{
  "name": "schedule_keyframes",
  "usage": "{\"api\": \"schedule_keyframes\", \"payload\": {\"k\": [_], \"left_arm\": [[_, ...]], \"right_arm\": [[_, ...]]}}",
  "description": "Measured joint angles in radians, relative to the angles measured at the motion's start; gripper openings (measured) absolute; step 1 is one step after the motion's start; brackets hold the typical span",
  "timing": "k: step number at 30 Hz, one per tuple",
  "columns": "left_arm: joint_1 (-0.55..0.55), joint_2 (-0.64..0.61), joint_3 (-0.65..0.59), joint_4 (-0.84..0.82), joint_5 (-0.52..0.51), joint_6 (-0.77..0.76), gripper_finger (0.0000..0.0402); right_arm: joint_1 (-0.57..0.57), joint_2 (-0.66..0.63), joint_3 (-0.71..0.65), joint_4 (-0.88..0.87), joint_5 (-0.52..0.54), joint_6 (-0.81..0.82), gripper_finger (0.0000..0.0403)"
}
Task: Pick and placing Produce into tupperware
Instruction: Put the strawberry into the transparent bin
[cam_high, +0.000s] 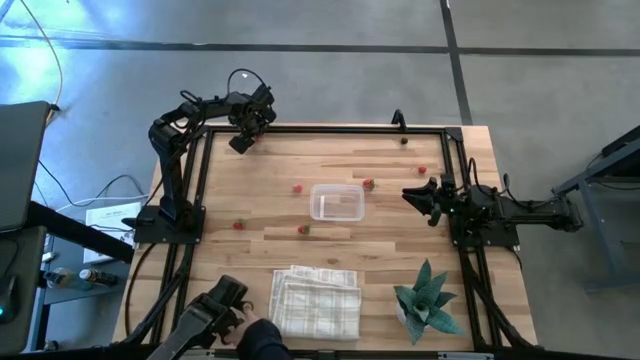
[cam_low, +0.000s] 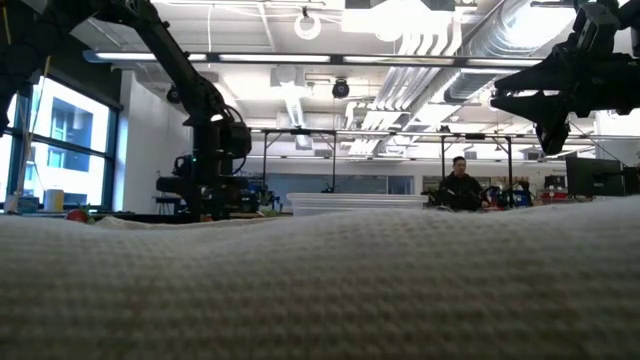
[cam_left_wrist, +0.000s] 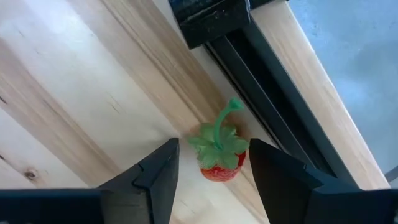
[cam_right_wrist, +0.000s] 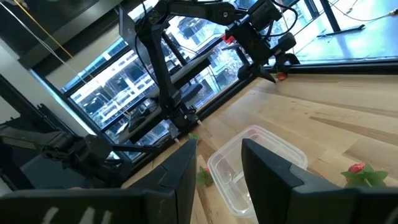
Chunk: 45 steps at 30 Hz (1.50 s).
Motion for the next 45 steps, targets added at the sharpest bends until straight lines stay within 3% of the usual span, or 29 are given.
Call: {"api": "schedule_keyframes", "payload": {"k": [18,32,40,45], "left_arm": [[-0.001,0.003,0.009,0.014,0.008,0.0,0.018],[-0.002,0.003,0.01,0.03,0.014,0.001,0.009],[-0.002,0.003,0.011,0.029,0.014,0.036,0.0115],[-0.002,0.003,0.01,0.028,0.012,0.057,0.0111]], "right_arm": [[0.0,0.0,0.0,0.0,0.0,-0.002,0.0117],[0.0,0.0,0.0,0.0,0.0,-0.003,0.0117],[0.0,0.0,0.0,0.0,0.0,-0.003,0.0117],[0.0,0.0,0.0,0.0,0.0,-0.011,0.0117]]}}
